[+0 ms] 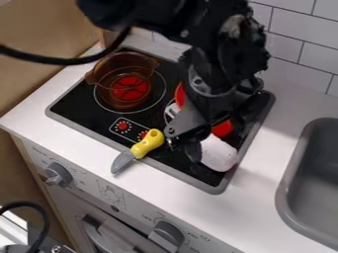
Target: Moved the white object to the left side of the burner
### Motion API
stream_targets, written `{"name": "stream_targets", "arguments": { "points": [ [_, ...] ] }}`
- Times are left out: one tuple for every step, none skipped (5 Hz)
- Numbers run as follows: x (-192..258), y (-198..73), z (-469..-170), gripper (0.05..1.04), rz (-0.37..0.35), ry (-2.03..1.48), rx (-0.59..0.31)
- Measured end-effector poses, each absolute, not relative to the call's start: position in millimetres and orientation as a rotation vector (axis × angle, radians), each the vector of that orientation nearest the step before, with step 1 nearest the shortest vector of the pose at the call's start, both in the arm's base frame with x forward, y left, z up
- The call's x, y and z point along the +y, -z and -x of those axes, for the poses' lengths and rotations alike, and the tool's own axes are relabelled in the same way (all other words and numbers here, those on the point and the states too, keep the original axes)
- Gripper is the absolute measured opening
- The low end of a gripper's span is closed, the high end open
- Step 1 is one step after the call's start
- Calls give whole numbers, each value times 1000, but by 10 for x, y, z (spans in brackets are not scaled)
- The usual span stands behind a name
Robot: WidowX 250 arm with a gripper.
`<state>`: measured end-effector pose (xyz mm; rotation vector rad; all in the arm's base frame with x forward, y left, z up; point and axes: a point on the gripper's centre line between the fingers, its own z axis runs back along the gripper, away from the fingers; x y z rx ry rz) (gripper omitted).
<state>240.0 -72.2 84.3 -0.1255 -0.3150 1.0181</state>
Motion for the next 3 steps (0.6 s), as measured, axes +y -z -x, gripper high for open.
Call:
{"name": "stream_targets", "arguments": {
  "points": [
    [-701,-712,-2419,1001,126,-1025,-346],
    [-690,-628,-2472,1001,127,-1017,-377],
    [-686,-547,-2502,1001,134,-1008,-395]
  ]
}}
